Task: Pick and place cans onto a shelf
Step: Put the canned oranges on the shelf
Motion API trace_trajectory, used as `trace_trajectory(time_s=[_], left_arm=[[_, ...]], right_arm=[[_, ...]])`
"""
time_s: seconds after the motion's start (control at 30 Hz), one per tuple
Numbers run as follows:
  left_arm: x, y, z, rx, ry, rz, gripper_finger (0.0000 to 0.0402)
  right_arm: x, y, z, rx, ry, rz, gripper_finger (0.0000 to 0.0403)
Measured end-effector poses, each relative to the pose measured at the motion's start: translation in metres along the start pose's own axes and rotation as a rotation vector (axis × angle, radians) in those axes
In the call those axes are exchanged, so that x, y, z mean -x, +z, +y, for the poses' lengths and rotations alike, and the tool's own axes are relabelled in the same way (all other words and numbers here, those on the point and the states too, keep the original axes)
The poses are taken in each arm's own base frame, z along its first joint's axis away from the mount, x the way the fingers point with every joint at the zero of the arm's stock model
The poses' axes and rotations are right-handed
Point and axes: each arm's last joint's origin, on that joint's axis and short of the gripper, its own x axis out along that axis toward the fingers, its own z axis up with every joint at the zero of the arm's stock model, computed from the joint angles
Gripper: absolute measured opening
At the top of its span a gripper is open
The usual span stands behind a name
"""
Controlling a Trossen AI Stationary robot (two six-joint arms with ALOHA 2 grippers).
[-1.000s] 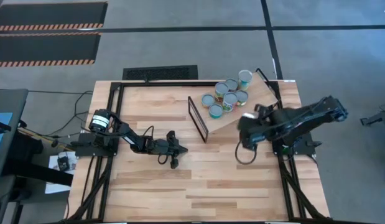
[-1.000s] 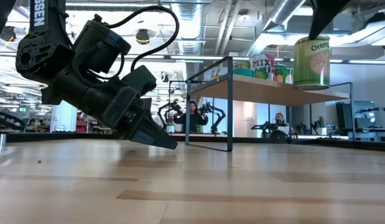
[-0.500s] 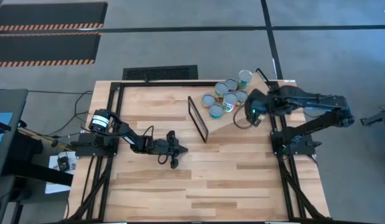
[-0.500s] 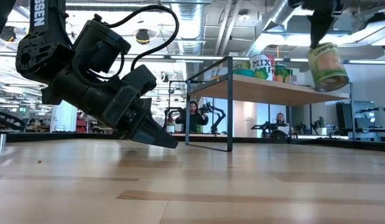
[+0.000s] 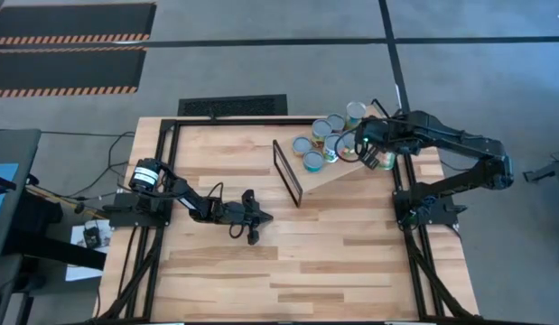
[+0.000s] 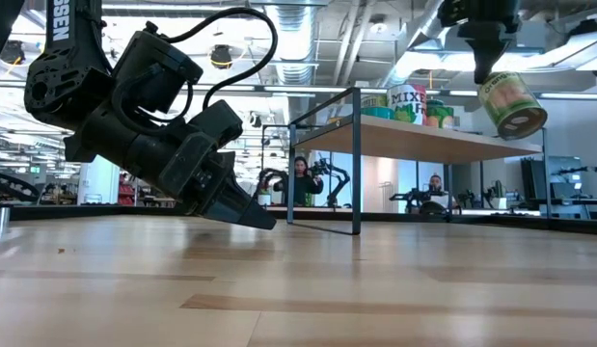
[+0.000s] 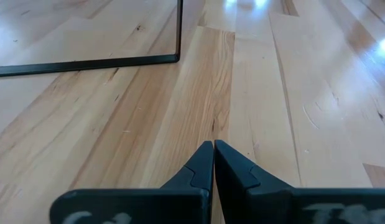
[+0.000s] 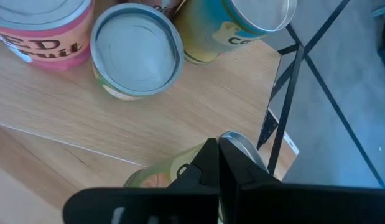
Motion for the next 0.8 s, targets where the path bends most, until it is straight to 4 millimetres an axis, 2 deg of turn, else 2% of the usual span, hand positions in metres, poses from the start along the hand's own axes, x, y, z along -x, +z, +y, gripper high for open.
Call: trace_trajectory(time_s=[0.17, 0.47, 0.8], left_arm=[[0.000, 0.000, 0.000, 0.000, 0.000, 0.000, 0.0002], [0.000, 0.000, 0.000, -0.001, 0.000, 0.000, 0.0002], [0.000, 0.000, 0.000, -0.001, -0.008, 0.002, 0.0002]], right_arm=[[0.001, 0.000, 0.000, 0.010, -0.001, 0.001, 0.0008], [0.023, 0.007, -0.007, -0.019, 0.025, -0.091, 0.0008], [0.014, 0.007, 0.000, -0.020, -0.025, -0.107, 0.0005]])
